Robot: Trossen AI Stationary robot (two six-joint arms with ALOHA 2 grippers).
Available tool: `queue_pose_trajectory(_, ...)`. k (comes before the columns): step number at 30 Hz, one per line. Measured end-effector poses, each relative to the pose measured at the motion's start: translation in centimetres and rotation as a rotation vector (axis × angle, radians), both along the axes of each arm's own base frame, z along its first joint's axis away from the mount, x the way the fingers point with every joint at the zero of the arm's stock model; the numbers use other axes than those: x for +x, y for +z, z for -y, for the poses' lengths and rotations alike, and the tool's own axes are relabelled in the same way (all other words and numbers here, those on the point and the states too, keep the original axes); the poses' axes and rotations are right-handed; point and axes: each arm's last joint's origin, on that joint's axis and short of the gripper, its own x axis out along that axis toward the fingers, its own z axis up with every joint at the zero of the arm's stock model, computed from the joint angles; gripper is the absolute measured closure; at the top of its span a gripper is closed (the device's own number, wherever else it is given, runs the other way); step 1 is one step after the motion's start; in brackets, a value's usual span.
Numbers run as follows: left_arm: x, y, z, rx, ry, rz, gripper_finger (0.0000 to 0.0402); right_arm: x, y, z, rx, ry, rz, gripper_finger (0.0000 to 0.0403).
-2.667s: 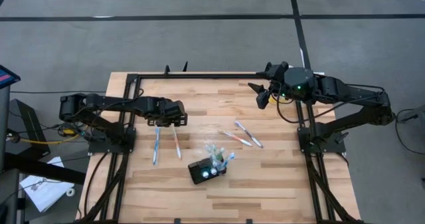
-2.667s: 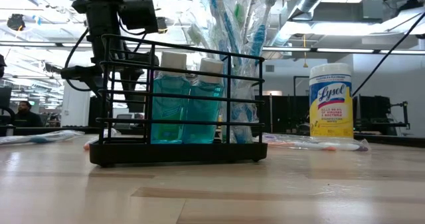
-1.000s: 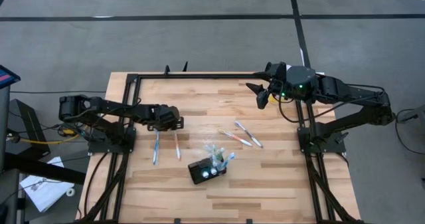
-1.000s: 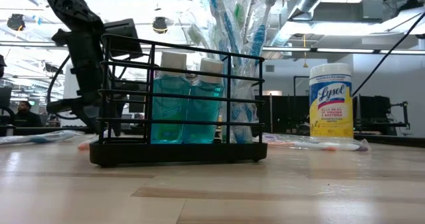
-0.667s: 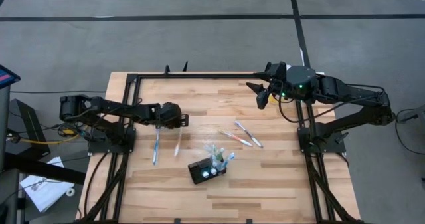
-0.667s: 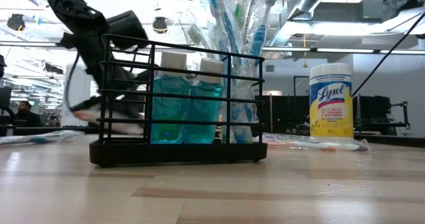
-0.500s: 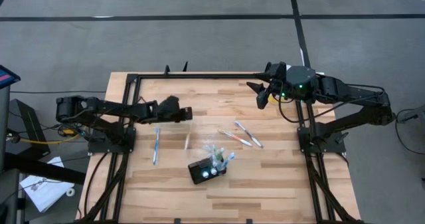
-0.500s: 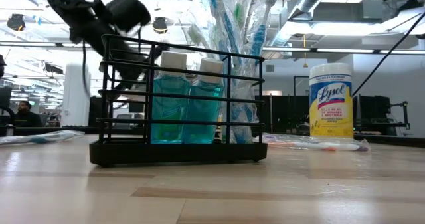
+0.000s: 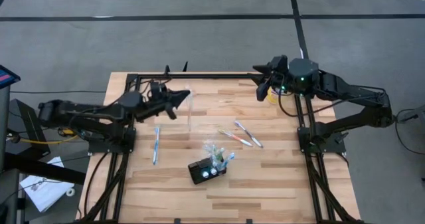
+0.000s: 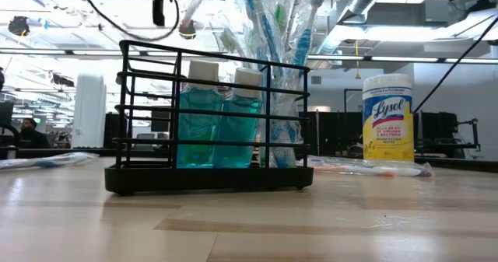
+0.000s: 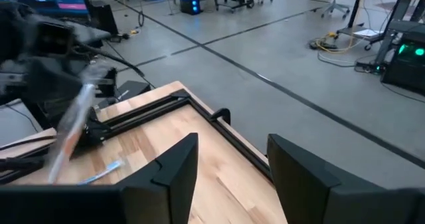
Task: Pick & Place toothbrushing station
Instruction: Put the orange toothbrush into the mesh organizer
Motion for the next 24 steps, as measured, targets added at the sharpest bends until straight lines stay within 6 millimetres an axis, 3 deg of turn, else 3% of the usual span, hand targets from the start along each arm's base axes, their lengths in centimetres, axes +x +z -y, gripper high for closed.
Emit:
queue_pose_trajectory(7, 0.5, 0.4, 3.9, 0.145, 0.040, -0.091, 0.0401, -0.1, 0.1, 0.8, 0.002, -0.026, 0.011, 0.0234)
queue_pose_trajectory(12, 1.2, 2.1, 6.7, 0.264, 0.052, -0.134, 0.0401, -0.4, 0.1, 1.6, 0.001, -0.063, 0.015, 0.0234)
queue_pose_trajectory(16, 1.7, 3.1, 9.4, 0.253, 0.070, -0.144, 0.0401, 0.1, -0.2, 2.2, 0.003, -0.082, 0.006, 0.0235)
queue_pose_trajectory(24, 2.4, 0.5, 14.3, 0.255, 0.166, -0.279, 0.0401, 2.1, -0.9, 2.1, 0.064, -0.081, 0.046, 0.0241)
